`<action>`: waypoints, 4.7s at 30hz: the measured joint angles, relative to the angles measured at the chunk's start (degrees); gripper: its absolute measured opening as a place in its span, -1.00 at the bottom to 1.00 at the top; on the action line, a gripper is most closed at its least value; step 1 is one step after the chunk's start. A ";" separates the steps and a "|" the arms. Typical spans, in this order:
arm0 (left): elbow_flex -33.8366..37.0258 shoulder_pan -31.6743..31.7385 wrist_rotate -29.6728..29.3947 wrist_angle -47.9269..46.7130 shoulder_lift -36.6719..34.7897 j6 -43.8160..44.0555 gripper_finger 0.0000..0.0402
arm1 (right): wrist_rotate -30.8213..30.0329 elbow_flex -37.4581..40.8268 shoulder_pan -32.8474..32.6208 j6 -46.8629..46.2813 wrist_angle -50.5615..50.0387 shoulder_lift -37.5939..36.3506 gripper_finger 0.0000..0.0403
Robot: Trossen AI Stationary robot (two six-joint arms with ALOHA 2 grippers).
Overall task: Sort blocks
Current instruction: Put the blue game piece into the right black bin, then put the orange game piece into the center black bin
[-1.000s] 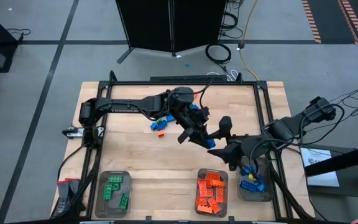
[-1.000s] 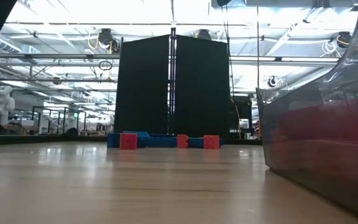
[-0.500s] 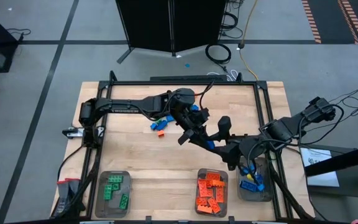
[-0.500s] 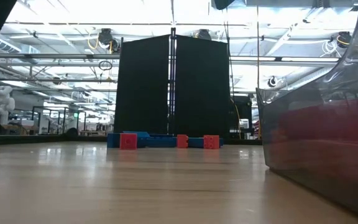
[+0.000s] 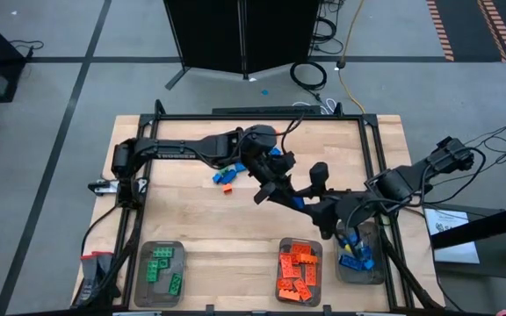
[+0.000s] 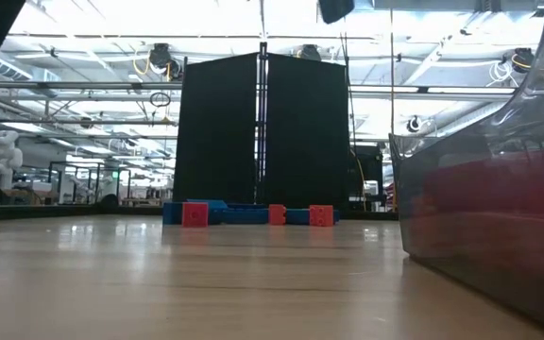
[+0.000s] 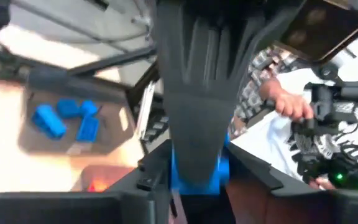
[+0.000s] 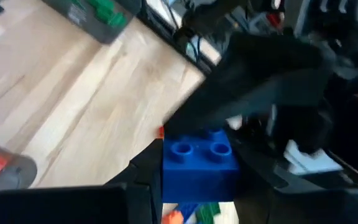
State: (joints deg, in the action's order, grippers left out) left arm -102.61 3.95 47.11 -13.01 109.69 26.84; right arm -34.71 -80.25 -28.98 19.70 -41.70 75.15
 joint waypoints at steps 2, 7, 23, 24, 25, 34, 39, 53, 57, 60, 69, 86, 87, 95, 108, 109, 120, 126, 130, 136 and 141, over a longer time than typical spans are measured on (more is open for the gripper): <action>0.00 0.10 0.69 -2.75 0.00 -0.39 -0.20 | -0.89 0.07 -0.53 -1.72 -1.71 -0.67 -0.40; 0.00 0.51 2.36 -5.33 0.00 -1.91 0.00 | -1.70 0.04 -1.68 -7.17 -2.29 -3.54 -0.40; 0.02 2.94 -26.85 -27.56 -0.04 -14.28 0.05 | 24.11 15.29 -15.62 -74.32 -34.99 -6.57 -0.40; 0.02 2.94 -26.86 -27.38 -0.04 -14.28 0.05 | 24.96 17.91 -16.89 -75.29 -30.83 -6.55 -0.40; 0.02 2.90 -26.86 -27.35 -0.04 -14.30 0.05 | 25.82 20.48 -18.00 -76.32 -27.06 -6.53 -0.40; 0.02 2.94 -32.58 -28.37 -0.04 -15.66 0.05 | 30.09 30.49 -21.59 -85.27 -20.28 -6.49 -0.26; 0.02 2.94 -38.72 -31.96 -0.04 -16.85 0.05 | 32.86 30.56 -22.59 -85.52 -20.19 -6.51 0.14; 0.02 3.21 -51.61 -28.56 4.74 -28.83 0.05 | 31.61 30.56 -22.61 -86.35 -19.82 -6.51 0.38; 0.04 4.26 -51.71 -26.29 9.33 -31.77 0.05 | 31.59 30.56 -22.61 -86.57 -19.77 -6.53 0.37; 0.07 4.68 -51.92 -24.80 12.57 -34.26 0.05 | 31.37 30.56 -22.61 -86.58 -19.78 -6.53 0.37; 0.07 5.00 -56.24 -24.91 18.33 -41.36 0.05 | 29.91 30.56 -22.61 -87.05 -19.81 -6.53 0.36; 0.04 5.78 -55.35 -24.85 21.47 -48.95 0.05 | 29.91 30.53 -22.61 -87.62 -20.13 -6.53 0.36; 0.03 5.76 -55.22 -25.07 21.45 -49.45 0.05 | 29.85 30.53 -22.59 -87.62 -20.36 -6.51 0.36; 0.04 5.00 -55.96 -25.15 21.42 -47.07 -0.21 | 27.25 30.53 -22.57 -88.55 -20.69 -6.53 0.36; -1.17 4.83 -53.42 -26.80 20.73 -33.05 -0.61 | 17.13 30.53 -21.86 -88.98 -20.86 -6.53 0.36; -2.21 4.64 -52.89 -27.16 20.64 -31.95 -0.61 | 15.91 30.53 -21.65 -88.75 -20.86 -6.53 0.36; -14.04 0.42 -46.10 -30.91 12.92 -24.18 -0.61 | 14.78 30.49 -20.10 -86.32 -21.51 -6.55 0.36; -15.72 -6.05 -37.58 -28.18 9.68 -24.24 -0.61 | 13.61 30.49 -20.12 -85.99 -21.68 -6.53 0.36; -15.67 -10.93 -36.72 -26.96 9.57 -24.62 -0.61 | 13.58 30.49 -20.12 -85.09 -21.69 -6.53 0.36; -15.56 -15.24 -36.66 -25.96 10.23 -23.53 -0.61 | 13.58 30.49 -20.12 -85.03 -21.66 -6.53 0.36; -15.02 -16.62 -36.86 -22.62 11.38 -22.65 -0.57 | 13.73 30.49 -20.12 -85.04 -21.41 -6.53 0.36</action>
State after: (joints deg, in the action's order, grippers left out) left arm -117.63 -12.67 10.25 -35.63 121.07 4.19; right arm -20.97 -49.76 -49.10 -65.34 -63.11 68.62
